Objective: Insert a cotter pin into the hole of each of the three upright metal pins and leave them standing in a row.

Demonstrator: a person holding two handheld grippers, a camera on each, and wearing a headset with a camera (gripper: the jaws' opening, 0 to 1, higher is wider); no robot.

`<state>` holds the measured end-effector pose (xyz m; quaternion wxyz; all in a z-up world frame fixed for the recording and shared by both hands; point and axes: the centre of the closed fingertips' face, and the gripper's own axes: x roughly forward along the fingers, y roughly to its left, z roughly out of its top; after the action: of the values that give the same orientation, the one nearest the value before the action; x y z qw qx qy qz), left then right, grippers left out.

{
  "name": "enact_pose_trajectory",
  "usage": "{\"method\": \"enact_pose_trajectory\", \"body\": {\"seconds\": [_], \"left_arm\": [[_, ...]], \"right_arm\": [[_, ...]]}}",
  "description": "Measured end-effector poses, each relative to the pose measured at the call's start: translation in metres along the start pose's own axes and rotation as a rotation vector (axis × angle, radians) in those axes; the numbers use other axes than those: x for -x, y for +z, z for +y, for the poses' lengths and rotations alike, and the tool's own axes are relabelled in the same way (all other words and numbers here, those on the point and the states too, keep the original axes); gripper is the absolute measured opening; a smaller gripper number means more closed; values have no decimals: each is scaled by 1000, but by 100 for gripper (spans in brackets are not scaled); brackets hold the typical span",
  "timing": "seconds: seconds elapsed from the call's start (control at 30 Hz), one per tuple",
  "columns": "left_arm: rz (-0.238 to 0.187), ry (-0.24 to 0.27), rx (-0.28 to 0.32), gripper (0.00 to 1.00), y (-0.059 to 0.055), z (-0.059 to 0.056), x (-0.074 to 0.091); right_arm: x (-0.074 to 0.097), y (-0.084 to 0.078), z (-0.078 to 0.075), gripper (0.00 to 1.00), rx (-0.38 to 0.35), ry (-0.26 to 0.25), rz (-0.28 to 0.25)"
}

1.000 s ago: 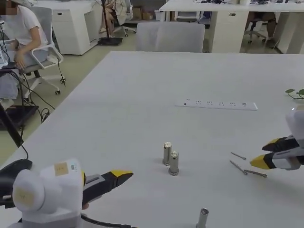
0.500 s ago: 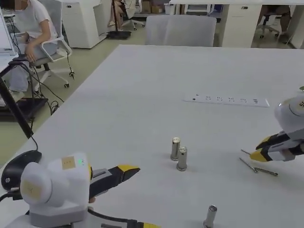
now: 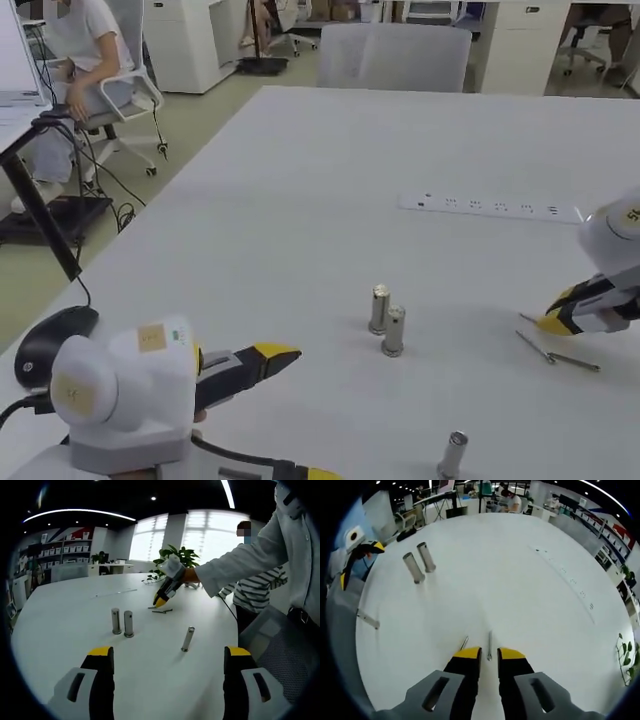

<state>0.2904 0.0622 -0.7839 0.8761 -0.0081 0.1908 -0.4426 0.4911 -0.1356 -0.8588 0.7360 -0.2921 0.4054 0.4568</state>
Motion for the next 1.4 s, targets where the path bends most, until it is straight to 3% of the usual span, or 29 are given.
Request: {"method": "enact_pose_trajectory", "body": {"seconds": [0.83, 1.2, 1.4], "left_arm": [[-4, 10, 2, 90, -1, 3, 3], [-4, 10, 6, 90, -1, 4, 4], [-6, 11, 8, 89, 0, 4, 4]], "right_arm": [[-7, -2, -1, 9, 45, 6, 46], [-7, -1, -1, 5, 108, 1, 61], [-7, -1, 0, 4, 201, -3, 77]]}}
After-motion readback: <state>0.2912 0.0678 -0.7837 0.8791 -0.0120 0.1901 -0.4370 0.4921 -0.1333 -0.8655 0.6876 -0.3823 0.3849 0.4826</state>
